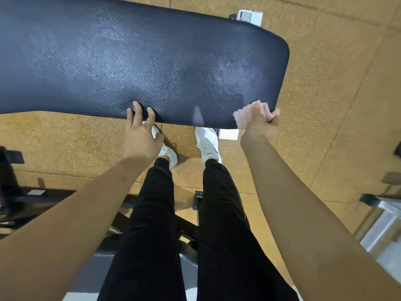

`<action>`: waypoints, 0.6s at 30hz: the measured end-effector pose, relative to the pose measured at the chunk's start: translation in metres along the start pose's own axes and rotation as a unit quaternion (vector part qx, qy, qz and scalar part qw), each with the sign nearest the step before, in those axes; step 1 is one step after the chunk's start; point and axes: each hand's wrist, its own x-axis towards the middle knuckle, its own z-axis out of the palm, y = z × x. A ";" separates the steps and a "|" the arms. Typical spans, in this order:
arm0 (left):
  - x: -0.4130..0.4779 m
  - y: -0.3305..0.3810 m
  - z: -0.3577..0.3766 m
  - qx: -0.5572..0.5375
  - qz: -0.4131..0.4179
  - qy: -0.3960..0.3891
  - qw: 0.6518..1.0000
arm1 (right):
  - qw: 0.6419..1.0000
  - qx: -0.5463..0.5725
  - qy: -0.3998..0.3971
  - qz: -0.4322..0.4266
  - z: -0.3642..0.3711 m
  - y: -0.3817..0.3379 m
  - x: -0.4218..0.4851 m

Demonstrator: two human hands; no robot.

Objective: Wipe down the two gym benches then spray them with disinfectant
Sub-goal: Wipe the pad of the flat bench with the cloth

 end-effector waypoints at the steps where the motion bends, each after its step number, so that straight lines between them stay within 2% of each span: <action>1: -0.001 -0.001 0.000 0.000 0.002 -0.003 1.000 | 0.999 -0.018 0.027 -0.029 0.004 -0.004 0.002; 3: -0.001 -0.003 0.002 -0.001 0.008 -0.007 1.000 | 0.978 -0.162 0.045 -0.123 0.008 -0.008 0.015; 5: -0.001 -0.005 0.005 -0.012 0.002 -0.008 1.000 | 0.920 -0.327 0.014 -0.217 0.008 -0.007 0.028; 7: -0.002 -0.005 0.007 -0.017 -0.007 -0.005 1.000 | 0.868 -0.409 -0.030 -0.280 0.000 -0.004 0.040; 12: -0.003 -0.003 0.010 -0.012 -0.011 0.007 1.000 | 0.766 -0.516 -0.125 -0.363 -0.008 0.002 0.036; 13: -0.003 -0.003 0.010 -0.009 -0.011 0.008 1.000 | 0.735 -0.540 -0.152 -0.381 -0.008 0.003 0.034; 16: -0.004 -0.004 0.011 -0.002 -0.007 0.010 1.000 | 0.614 -0.599 -0.263 -0.441 -0.002 0.012 0.021; 18: -0.004 -0.005 0.011 -0.003 -0.008 0.007 1.000 | 0.562 -0.604 -0.329 -0.459 0.002 0.019 0.013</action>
